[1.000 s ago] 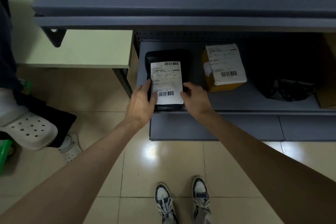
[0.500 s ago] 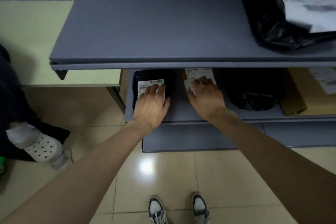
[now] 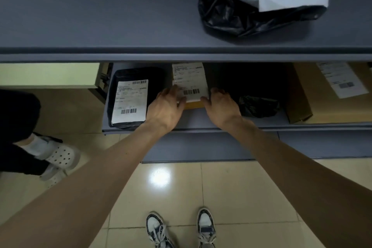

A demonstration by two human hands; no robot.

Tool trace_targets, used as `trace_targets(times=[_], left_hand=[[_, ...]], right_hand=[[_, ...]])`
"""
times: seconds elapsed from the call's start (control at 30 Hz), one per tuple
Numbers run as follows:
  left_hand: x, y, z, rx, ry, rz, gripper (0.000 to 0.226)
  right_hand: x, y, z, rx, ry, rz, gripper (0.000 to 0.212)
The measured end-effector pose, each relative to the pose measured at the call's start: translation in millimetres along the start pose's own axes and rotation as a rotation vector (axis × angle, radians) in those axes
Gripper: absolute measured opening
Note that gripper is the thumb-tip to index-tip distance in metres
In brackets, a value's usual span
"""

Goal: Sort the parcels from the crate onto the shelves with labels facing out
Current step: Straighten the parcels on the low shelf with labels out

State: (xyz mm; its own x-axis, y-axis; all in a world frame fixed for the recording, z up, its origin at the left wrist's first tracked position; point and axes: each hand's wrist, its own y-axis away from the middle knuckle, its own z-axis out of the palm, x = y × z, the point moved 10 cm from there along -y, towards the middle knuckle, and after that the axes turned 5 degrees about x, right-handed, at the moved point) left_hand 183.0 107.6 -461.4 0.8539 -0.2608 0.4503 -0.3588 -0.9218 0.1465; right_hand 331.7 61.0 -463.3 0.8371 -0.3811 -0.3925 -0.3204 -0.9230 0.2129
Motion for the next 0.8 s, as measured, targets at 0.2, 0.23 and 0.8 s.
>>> trace_targets(times=[0.2,0.23,0.8], left_hand=[[-24.8,-16.1,21.6,0.049,0.358,-0.255,0.035],[-26.9,-17.6,25.8,0.043,0.413,-0.283,0.036],[-26.0,28.7,45.3,0.101,0.939,-0.251,0.037]], right_hand=[[4.0,-18.2,22.6,-0.111,-0.353,0.109,0.043],[6.3,-21.0,24.7,-0.107,-0.387,0.123,0.043],[38.8,16.6,49.7,0.085,-0.95,0.169,0.032]])
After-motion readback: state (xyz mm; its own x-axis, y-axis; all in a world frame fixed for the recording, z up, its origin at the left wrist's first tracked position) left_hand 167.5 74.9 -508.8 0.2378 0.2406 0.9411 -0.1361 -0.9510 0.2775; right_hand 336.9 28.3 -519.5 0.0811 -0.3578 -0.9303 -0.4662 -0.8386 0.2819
